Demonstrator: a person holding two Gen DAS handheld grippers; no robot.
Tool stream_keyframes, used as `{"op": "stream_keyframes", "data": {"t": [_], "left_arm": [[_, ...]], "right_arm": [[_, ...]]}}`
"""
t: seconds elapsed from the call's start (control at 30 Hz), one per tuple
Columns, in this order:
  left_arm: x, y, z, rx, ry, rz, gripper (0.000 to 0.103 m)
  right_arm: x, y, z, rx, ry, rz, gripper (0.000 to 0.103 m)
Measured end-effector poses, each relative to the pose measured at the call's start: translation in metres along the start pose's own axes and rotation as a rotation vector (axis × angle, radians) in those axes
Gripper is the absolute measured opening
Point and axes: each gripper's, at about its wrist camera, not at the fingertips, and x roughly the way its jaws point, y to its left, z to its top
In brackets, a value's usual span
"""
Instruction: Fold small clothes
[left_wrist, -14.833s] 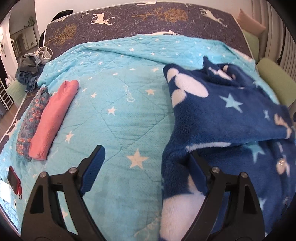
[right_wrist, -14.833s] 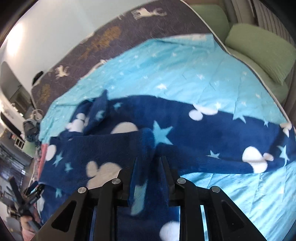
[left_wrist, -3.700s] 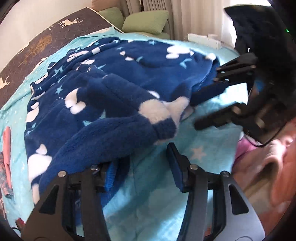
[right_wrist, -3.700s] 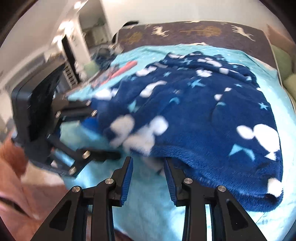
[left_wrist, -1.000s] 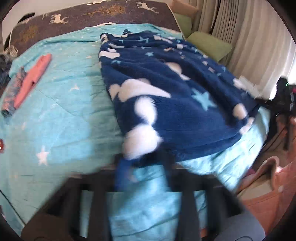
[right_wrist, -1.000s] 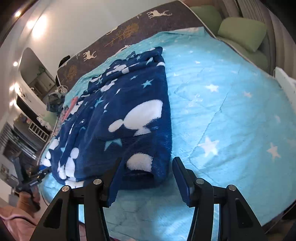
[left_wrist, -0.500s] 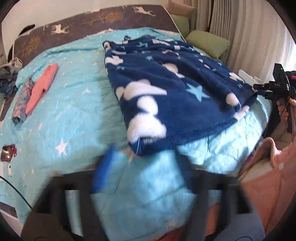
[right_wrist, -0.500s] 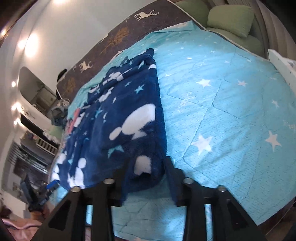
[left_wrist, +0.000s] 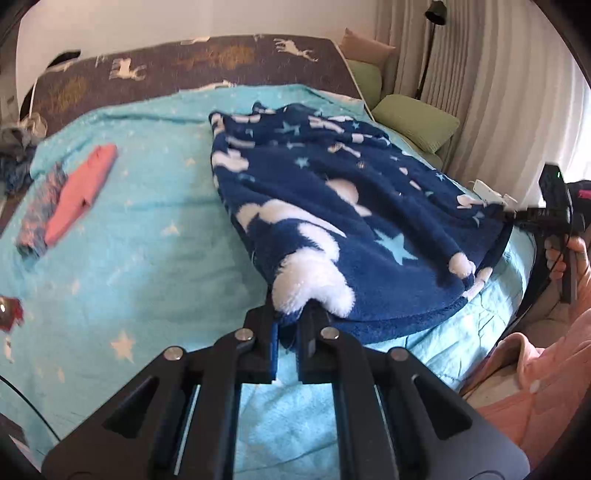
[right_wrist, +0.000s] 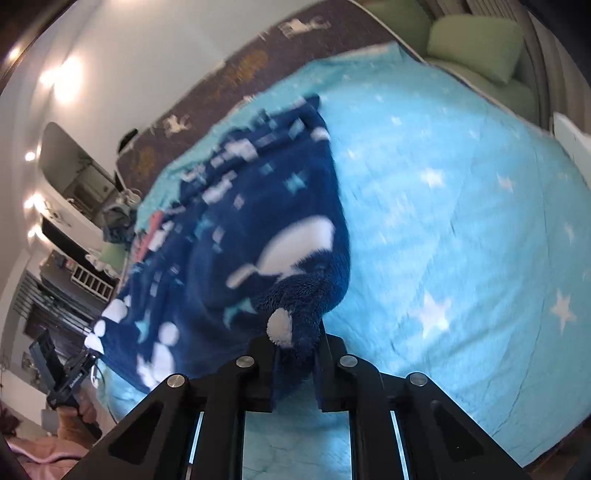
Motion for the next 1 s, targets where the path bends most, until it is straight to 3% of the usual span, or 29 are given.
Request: {"op": "stream_keyframes", "data": {"t": [0.23, 0.4, 0.7, 1.0], "left_arm": [[-0.015, -0.011, 0.044, 0.075, -0.123, 0.054, 0.008], [-0.018, -0.005, 0.095, 0.033, -0.209, 0.12, 0.008], [0.017, 0.013, 0.197, 0.054, -0.244, 0.195, 0.008], [0.092, 0.035, 0.285, 0.078, -0.241, 0.282, 0.008]], "right_arm": [[-0.021, 0.028, 0.036, -0.076, -0.092, 0.063, 0.011], [-0.032, 0.038, 0.076, -0.073, -0.17, 0.087, 0.011], [-0.021, 0.067, 0.174, -0.156, -0.266, 0.076, 0.011], [0.041, 0.08, 0.275, -0.193, -0.283, 0.009, 0.01]]}}
